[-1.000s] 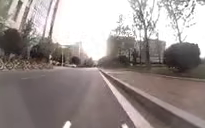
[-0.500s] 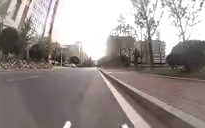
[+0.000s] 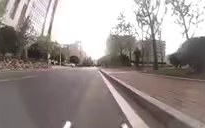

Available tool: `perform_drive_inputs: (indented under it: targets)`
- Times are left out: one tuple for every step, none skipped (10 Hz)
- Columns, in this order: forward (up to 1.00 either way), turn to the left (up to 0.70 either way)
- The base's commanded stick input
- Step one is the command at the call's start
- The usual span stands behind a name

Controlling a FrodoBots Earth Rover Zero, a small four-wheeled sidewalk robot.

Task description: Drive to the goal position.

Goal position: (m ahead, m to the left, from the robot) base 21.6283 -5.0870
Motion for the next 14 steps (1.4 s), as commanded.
perform_drive_inputs:
  targets:
    - [1.0, 0.0]
    - [1.0, 0.0]
    - [1.0, 0.0]
    - [1.0, 0.0]
    - [1.0, 0.0]
    - [1.0, 0.0]
    - [1.0, 0.0]
    - [1.0, 0.0]
    - [1.0, 0.0]
    - [1.0, 0.0]
    - [1.0, 0.0]
    - [1.0, 0.0]
    - [1.0, 0.0]
    - [1.0, 0.0]
